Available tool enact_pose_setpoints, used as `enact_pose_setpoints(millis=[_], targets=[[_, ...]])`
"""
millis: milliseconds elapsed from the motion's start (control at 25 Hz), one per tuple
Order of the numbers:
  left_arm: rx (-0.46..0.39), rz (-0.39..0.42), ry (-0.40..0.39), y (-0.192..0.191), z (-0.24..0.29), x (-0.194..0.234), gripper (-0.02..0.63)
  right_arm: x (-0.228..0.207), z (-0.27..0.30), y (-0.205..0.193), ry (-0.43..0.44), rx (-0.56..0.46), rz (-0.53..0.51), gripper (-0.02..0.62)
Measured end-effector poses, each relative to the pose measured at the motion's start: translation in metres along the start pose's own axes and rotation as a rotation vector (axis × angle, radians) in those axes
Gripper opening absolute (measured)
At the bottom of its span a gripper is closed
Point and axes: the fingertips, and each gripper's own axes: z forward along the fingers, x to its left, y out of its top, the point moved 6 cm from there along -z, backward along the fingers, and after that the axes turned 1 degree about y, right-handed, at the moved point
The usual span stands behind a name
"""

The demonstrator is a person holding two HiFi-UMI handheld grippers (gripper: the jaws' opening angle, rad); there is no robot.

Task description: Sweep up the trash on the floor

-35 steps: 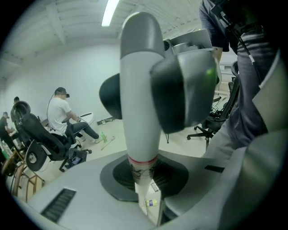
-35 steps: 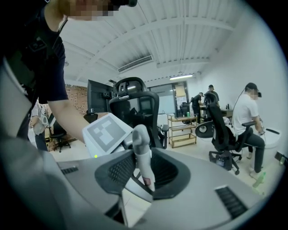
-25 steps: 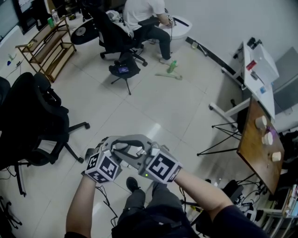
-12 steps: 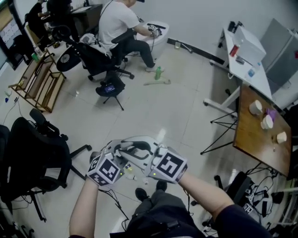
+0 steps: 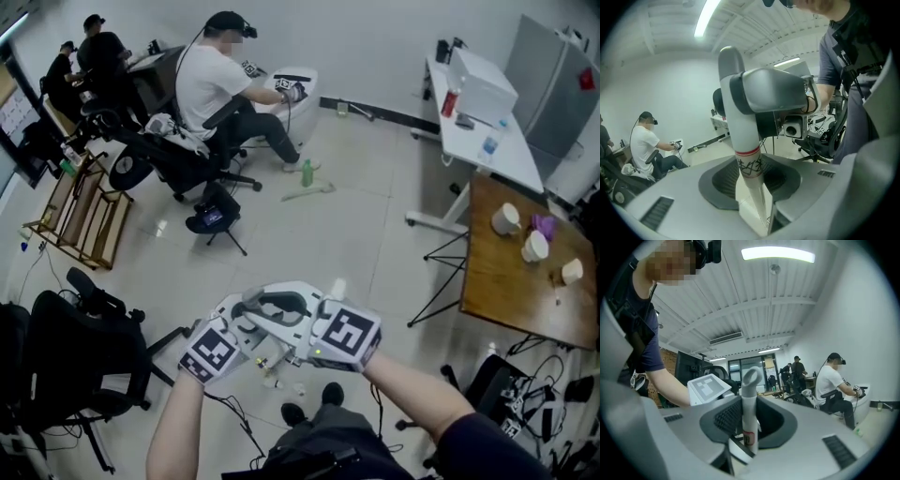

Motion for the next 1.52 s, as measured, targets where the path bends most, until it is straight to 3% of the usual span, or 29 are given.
enact_pose_setpoints(millis=[120,240,400,520,760,880,1040,1240,1400,1520], targets=[[-0.036,-0.060,0.012,0.009,0.003,0.001,0.151,-0.002,-0.009,0.007,0.004,-0.015,-0.005,0.107],[-0.105,-0.191,0.015,0.017,0.004,0.003,0.223,-0.005,-0.024,0.016,0.005,-0.056,0.003,0.107],[-0.171,-0.304,-0.009,0.025,-0.003,0.002,0.227,-0.015,-0.041,0.033,0.008,-0.105,0.028,0.107],[-0.196,-0.314,-0.021,0.030,-0.008,0.003,0.210,-0.017,-0.045,0.044,0.011,-0.114,0.014,0.107],[-0.207,-0.189,-0.080,0.051,0.002,0.001,0.187,-0.016,-0.048,0.042,-0.042,-0.098,-0.001,0.107],[-0.188,-0.084,-0.125,0.055,0.011,-0.002,0.095,-0.018,-0.049,0.040,-0.107,-0.097,0.003,0.106],[-0.202,0.022,-0.192,0.045,0.020,0.003,0.087,-0.018,-0.047,0.031,-0.229,-0.069,-0.008,0.106],[-0.286,0.107,-0.373,0.027,0.031,0.004,0.091,-0.001,-0.041,0.015,-0.488,-0.044,-0.058,0.106],[-0.276,0.287,-0.545,-0.002,0.045,-0.014,0.091,0.031,-0.041,-0.023,-0.741,0.002,-0.085,0.106],[-0.265,0.359,-0.630,-0.020,0.062,-0.030,0.091,0.047,-0.045,-0.054,-0.902,0.027,-0.065,0.107]])
